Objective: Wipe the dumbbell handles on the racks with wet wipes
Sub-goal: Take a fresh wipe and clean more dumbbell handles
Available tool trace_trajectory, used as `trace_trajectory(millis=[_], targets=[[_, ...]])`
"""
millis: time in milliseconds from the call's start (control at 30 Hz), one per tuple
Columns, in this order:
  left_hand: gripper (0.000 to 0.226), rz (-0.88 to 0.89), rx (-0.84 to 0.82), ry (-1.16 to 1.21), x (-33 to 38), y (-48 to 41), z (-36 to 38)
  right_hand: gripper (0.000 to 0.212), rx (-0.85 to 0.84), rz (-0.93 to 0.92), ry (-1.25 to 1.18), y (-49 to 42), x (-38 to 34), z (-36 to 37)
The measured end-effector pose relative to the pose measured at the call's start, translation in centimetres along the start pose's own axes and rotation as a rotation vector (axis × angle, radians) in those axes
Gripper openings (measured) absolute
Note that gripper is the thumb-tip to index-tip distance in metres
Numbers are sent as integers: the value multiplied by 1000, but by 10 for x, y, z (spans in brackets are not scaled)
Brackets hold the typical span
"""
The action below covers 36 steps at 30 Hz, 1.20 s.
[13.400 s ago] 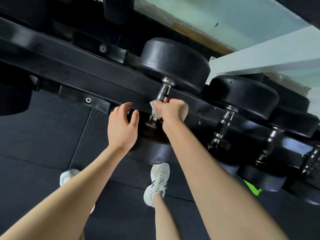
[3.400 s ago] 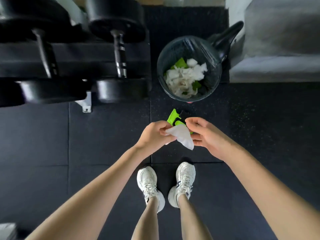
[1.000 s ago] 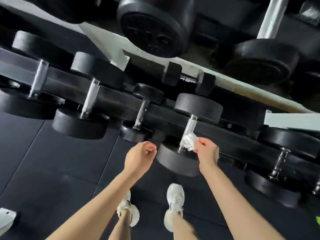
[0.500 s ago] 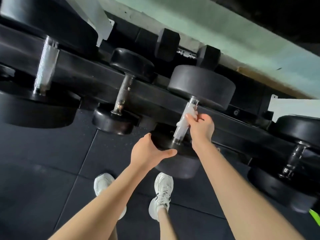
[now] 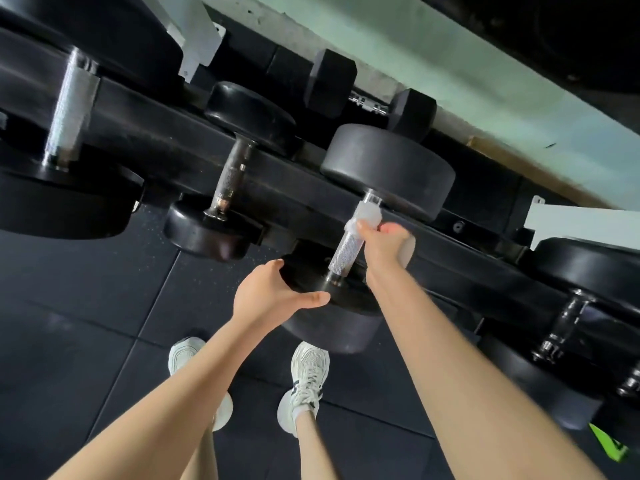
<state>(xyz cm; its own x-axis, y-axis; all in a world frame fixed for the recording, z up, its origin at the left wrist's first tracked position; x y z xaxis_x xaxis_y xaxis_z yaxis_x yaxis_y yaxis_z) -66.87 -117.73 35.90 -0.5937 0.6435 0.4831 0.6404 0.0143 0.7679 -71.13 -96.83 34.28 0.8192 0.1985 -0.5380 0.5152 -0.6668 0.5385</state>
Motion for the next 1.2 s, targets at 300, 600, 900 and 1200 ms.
trace_trajectory(millis=[300,600,900,1200], targets=[[88,28,-2,-37,2,-5,1,41,-174,98,96,9,-2,2],[106,61,18,-38,-9,-10,6,12,-199,112,106,19,46,5],[109,49,18,-52,-11,-13,7,8,3,-401,278,7,-14,-27],[109,32,5,-43,-12,-13,7,28,-192,-5,336,14,32,7]])
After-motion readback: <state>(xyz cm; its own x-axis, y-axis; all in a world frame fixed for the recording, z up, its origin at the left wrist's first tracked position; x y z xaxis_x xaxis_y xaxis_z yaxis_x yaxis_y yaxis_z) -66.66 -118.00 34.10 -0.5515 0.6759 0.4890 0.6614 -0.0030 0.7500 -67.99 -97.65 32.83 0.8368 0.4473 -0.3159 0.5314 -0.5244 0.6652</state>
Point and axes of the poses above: each hand's wrist, its own y-axis away from the middle knuckle, its own z-axis out of the palm, x = y × z, the point moved 8 cm from there along -y, towards the middle knuckle, and after that the axes turned 5 degrees about y, right-handed, at the moved point
